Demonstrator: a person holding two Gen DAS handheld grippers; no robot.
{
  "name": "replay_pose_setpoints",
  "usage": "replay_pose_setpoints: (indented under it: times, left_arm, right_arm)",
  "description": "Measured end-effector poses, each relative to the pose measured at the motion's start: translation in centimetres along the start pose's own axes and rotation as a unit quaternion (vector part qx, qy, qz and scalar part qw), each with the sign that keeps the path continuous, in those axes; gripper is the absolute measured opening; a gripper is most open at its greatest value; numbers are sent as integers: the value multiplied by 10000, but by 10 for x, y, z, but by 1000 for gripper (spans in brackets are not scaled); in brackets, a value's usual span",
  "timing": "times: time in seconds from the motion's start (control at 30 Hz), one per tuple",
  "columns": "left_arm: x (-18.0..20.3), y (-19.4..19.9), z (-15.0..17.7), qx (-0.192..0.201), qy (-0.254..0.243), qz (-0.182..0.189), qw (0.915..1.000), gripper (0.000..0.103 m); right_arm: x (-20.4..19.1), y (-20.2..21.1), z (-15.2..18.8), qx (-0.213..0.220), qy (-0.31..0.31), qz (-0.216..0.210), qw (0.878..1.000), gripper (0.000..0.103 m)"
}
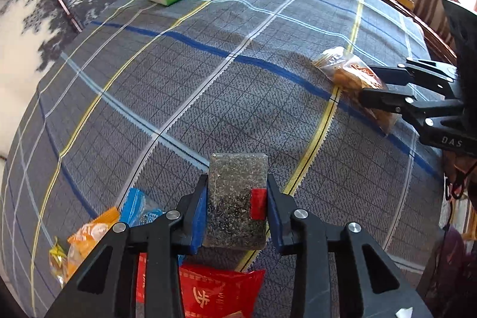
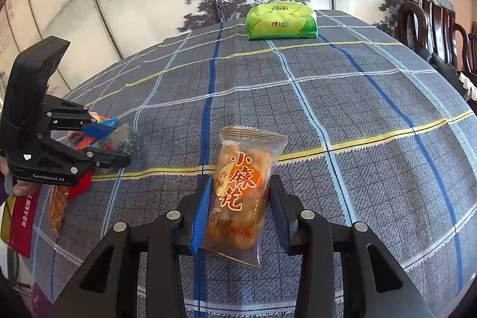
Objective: Organize snacks
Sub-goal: 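Carry the grey block pack into the tin and open the left tool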
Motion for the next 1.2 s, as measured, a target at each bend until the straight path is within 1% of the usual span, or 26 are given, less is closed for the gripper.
replay_pose_setpoints:
  times: [0.03, 0.1, 0.17, 0.23, 0.3, 0.37, 0.43, 0.5, 0.57, 0.63, 0.77, 0.87, 0.97, 1.07, 1.13, 1.2]
  left_arm:
    - [4, 2, 3, 18, 134, -125, 9998, 31]
    - [11, 14, 13, 193, 600, -101, 9980, 31]
    - [21, 35, 28, 489, 1131, -61, 9924, 31]
    - [34, 57, 45, 690, 1534, 69, 9857, 31]
    - [48, 78, 64, 889, 1830, 124, 9790, 31]
    - [61, 95, 84, 1027, 2010, 67, 9742, 31]
    - [68, 111, 107, 1188, 2220, -29, 9678, 31]
    - [68, 123, 130, 1219, 2494, -54, 9607, 31]
    - [63, 135, 155, 1297, 2787, -112, 9515, 31]
    - [56, 148, 177, 1352, 3005, -147, 9440, 31]
    - [40, 174, 217, 1532, 3322, -504, 9293, 31]
    - [25, 189, 247, 1610, 3574, -842, 9161, 31]
    - [6, 198, 273, 1654, 3861, -1061, 9013, 31]
    - [-13, 204, 295, 1691, 4105, -1185, 8882, 31]
    - [-24, 205, 305, 1672, 4219, -1239, 8824, 31]
    - [-32, 205, 311, 1657, 4284, -1258, 8793, 31]
  right_arm:
    - [0, 0, 0, 1, 9, 10, 10000, 40]
    - [0, 0, 0, 3, 7, 7, 10000, 40]
    - [-1, 0, 0, 4, 7, 5, 10000, 40]
    - [-1, 0, 0, 8, 14, 12, 10000, 40]
    - [-2, 1, 0, 5, 37, 37, 10000, 40]
    - [-4, 1, -1, 1, 90, 97, 9999, 40]
    - [-6, 1, -1, -2, 144, 159, 9998, 40]
    - [-8, 0, -1, -13, 214, 234, 9995, 40]
    - [-12, 0, -1, -20, 300, 331, 9990, 40]
    - [-14, -1, -1, -29, 353, 397, 9986, 40]
    - [-16, -2, -1, -38, 424, 483, 9979, 40]
    - [-18, -2, -1, -44, 470, 537, 9974, 40]
    - [-20, -3, -1, -54, 538, 614, 9966, 40]
    - [-22, -3, -1, -61, 568, 652, 9962, 40]
    - [-23, -3, -1, -65, 596, 684, 9959, 40]
    - [-24, -3, -1, -69, 624, 706, 9955, 40]
Point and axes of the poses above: each gripper's, at about its wrist camera, not at the fingertips, and y roughly against the way its jaws point, x to its right, z to its underside, the point moved 1 cm from there along -y, roughly the way its jaws point, and after that the axes turned 6 degrees about z, right-handed, at the moved point
